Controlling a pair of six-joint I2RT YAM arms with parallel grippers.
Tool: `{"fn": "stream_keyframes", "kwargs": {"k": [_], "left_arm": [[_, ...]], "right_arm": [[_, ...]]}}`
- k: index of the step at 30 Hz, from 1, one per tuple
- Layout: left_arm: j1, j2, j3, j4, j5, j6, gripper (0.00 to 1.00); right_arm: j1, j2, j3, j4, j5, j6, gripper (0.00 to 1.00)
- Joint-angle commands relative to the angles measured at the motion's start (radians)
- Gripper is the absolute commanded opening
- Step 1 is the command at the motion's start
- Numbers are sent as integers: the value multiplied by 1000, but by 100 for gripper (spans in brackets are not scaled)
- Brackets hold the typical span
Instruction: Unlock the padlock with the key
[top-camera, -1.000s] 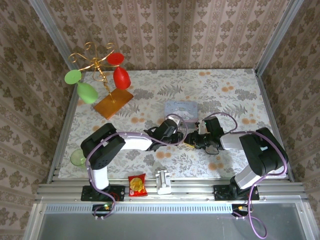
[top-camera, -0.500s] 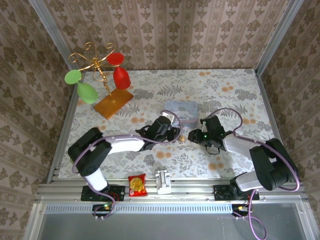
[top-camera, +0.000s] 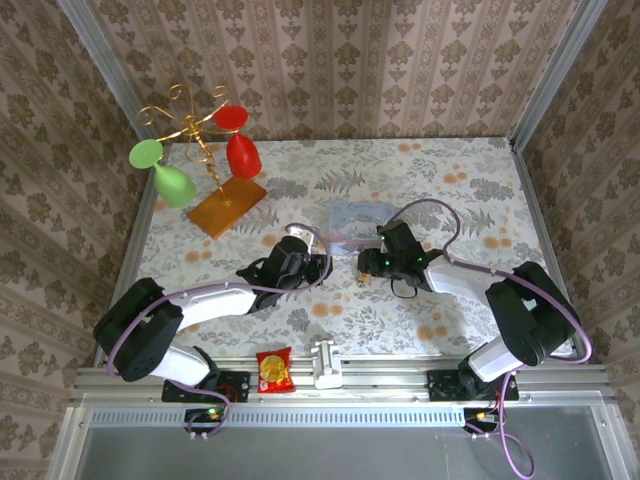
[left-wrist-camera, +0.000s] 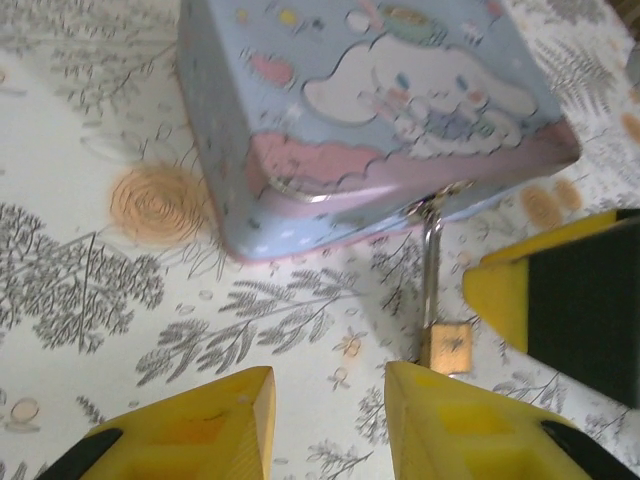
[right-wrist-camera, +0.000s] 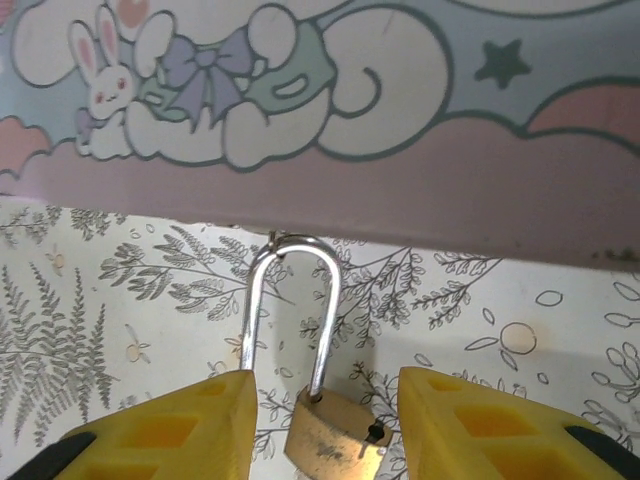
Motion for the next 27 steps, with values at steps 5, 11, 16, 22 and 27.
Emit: {"fn": "stream_keyframes", "kwargs": {"k": [5, 11, 16, 22, 27], "left_arm": [[3, 3, -9, 65, 19, -31, 34], [3, 13, -7, 82, 23, -37, 34], [3, 27, -2, 90, 31, -40, 34], [3, 28, -4, 97, 34, -47, 34], [6, 28, 8, 92, 33, -40, 34]], "right_arm": [[-5, 71, 17, 72, -22, -6, 37], [-7, 90, -7, 113, -27, 2, 36], [-7, 126, 10, 122, -35, 4, 35], [-7, 131, -26, 160, -32, 31, 29], [-10, 129, -56, 222, -24, 63, 23]]}}
